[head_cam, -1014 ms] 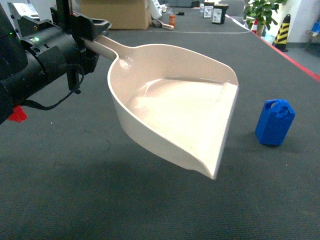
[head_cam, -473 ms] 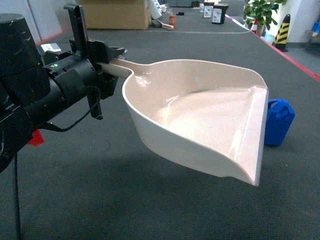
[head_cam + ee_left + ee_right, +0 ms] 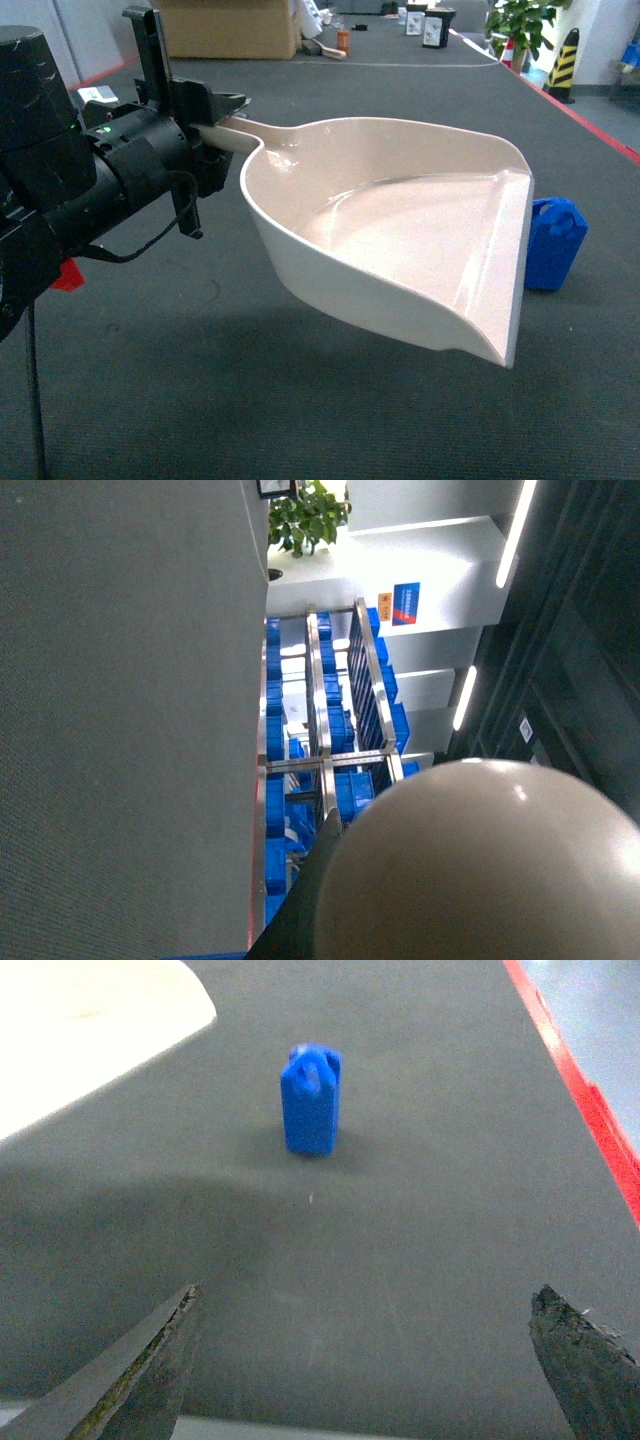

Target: Place part in tray to right shelf

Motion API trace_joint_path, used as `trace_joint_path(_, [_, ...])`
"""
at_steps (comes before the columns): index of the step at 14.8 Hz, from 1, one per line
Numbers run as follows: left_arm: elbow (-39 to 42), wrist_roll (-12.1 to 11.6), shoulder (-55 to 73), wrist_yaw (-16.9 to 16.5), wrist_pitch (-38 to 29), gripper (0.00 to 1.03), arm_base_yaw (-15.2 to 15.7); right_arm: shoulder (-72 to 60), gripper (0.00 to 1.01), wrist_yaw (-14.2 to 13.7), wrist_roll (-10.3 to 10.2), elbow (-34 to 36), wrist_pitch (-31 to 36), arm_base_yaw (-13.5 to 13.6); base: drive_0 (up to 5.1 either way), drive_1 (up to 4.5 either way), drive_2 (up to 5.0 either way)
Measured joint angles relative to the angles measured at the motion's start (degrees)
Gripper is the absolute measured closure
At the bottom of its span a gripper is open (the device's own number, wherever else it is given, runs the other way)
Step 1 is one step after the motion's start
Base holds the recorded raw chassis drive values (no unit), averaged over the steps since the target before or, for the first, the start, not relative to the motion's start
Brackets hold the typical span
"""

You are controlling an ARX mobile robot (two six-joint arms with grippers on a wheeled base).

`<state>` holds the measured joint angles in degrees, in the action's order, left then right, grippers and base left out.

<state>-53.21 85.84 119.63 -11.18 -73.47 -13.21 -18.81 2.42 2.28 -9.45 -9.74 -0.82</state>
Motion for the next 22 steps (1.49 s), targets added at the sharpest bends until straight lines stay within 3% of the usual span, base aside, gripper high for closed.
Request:
trace_joint_path(3, [0.0, 0.3, 0.0, 0.0, 0.0, 0.91, -0.1, -25.8, 0.03, 1.7, -0.2, -12.4, 13.5, 0.3, 0.0, 0.00, 0.0])
trace_joint_path(5, [0.0, 0.4, 0.0, 0.0, 0.1, 0.91, -0.1, -43.6, 0.03, -0.2, -0.3, -20.3, 17.0, 2.1, 0.0, 0.00, 0.0])
trace_joint_path(9, [0.0, 0.7, 0.0, 0.0, 0.1, 0.91, -0.1, -68.9, 0.03, -0.8, -3.1, -42.3, 11.5, 4.0, 0.0, 0.00, 0.0])
trace_joint_path(11, [0.0, 0.7, 0.0, 0.0, 0.1, 0.91, -0.1, -79.8, 0.03, -2.5, -4.9, -52.5, 7.8, 5.4, 0.0, 0.00, 0.0])
trace_joint_path(14, [0.0, 0.6, 0.0, 0.6, 0.1, 0.91, -0.1, -91.1, 0.03, -3.9, -6.8, -63.8, 4.0, 6.1, 0.0, 0.00, 0.0])
trace_joint_path(17, [0.0, -0.7, 0.0, 1.3, 0.2, 0.91, 0.2, -97.4, 0.03, -4.0, -8.9, -71.0, 0.7, 6.2, 0.0, 0.00, 0.0])
trace_joint_path(20, [0.2, -2.8, 0.0, 1.3, 0.6, 0.91, 0.3, -101.2, 0.03, -5.9, -9.7, -73.2, 0.1, 7.2, 0.0, 0.00, 0.0])
trace_joint_path(22, [0.4, -3.8, 0.1, 0.8, 0.7, 0.91, 0.3, -102.7, 0.24, -7.3, -9.9, -73.2, 1.2, 7.2, 0.0, 0.00, 0.0])
